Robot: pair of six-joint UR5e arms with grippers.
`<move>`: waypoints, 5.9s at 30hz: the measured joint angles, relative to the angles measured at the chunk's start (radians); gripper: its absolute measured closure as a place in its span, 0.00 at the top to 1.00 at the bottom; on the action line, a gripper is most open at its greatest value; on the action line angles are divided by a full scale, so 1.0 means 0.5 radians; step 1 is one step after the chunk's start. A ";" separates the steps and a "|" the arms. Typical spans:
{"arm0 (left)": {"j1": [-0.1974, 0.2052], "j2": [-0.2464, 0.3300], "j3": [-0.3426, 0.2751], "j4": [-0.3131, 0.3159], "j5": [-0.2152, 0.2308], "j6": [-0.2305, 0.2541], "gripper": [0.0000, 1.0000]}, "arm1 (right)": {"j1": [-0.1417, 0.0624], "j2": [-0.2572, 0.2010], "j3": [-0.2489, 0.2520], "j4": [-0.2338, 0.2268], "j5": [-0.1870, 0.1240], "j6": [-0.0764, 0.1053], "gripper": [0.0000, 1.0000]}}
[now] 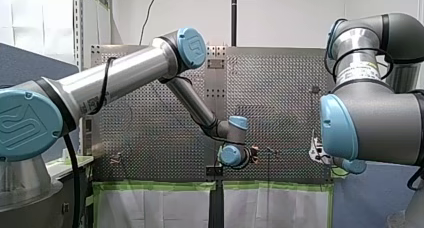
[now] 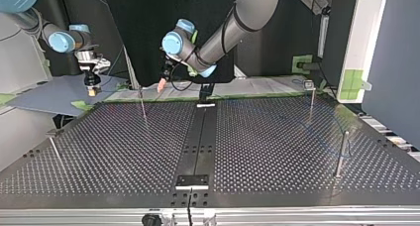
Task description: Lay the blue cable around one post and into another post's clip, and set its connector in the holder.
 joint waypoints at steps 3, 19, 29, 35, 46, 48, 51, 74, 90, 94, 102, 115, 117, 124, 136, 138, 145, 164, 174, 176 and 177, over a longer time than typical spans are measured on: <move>-0.007 0.009 0.000 -0.001 0.007 -0.001 0.98 | -0.011 -0.006 0.000 0.016 0.043 -0.036 0.00; -0.019 0.034 -0.001 -0.013 0.007 -0.001 0.98 | -0.009 -0.278 0.102 0.213 0.283 -0.140 0.00; -0.018 0.036 -0.013 -0.029 0.003 -0.005 0.98 | 0.012 -0.466 0.137 0.199 0.341 -0.015 0.00; -0.002 0.093 -0.106 -0.009 0.002 -0.002 0.98 | 0.008 -0.473 0.188 0.135 0.319 0.068 0.00; 0.034 0.296 -0.315 0.188 -0.063 -0.019 0.98 | 0.009 -0.396 0.237 0.039 0.313 0.096 0.00; 0.039 0.338 -0.356 0.220 -0.075 -0.021 0.98 | 0.011 -0.387 0.237 0.036 0.313 0.096 0.00; 0.046 0.403 -0.422 0.240 -0.097 -0.030 0.98 | 0.012 -0.382 0.237 0.031 0.310 0.099 0.00; 0.099 0.887 -0.906 0.087 -0.312 -0.145 0.98 | 0.015 -0.378 0.236 0.025 0.321 0.179 0.00; 0.176 1.206 -1.225 0.003 -0.428 -0.191 0.98 | 0.013 -0.375 0.237 0.016 0.321 0.189 0.00; 0.244 1.283 -1.301 -0.037 -0.429 -0.266 0.98 | 0.013 -0.375 0.236 0.014 0.321 0.189 0.00; 0.423 1.463 -1.478 -0.076 -0.347 -0.446 0.98 | 0.013 -0.373 0.236 0.008 0.319 0.190 0.00; 0.699 1.740 -1.519 -0.056 -0.116 -0.722 0.98 | 0.014 -0.370 0.237 0.007 0.318 0.190 0.00; 0.739 1.781 -1.522 -0.054 -0.106 -0.763 0.98 | 0.014 -0.370 0.236 0.007 0.318 0.190 0.00; 0.877 1.918 -1.592 -0.007 -0.102 -0.901 0.98 | 0.014 -0.369 0.237 0.007 0.318 0.189 0.00; 1.111 2.104 -1.644 0.095 -0.109 -1.134 0.98 | 0.013 -0.368 0.237 0.004 0.316 0.187 0.00; 1.151 2.109 -1.645 0.105 -0.125 -1.175 0.98 | 0.013 -0.368 0.236 0.003 0.316 0.188 0.00; 1.291 2.109 -1.647 0.111 -0.231 -1.261 0.98 | 0.013 -0.367 0.236 0.001 0.313 0.189 0.00; 1.666 2.075 -1.659 0.344 -0.134 -1.512 0.98 | 0.016 -0.365 0.236 0.001 0.312 0.187 0.00; 1.821 1.874 -1.649 0.567 0.065 -1.726 0.98 | 0.016 -0.365 0.236 0.004 0.312 0.185 0.00; 1.825 1.840 -1.642 0.607 0.106 -1.768 0.98 | 0.016 -0.365 0.236 0.006 0.312 0.184 0.00; 1.826 1.826 -1.636 0.628 0.133 -1.795 0.98 | 0.016 -0.365 0.236 0.006 0.312 0.184 0.00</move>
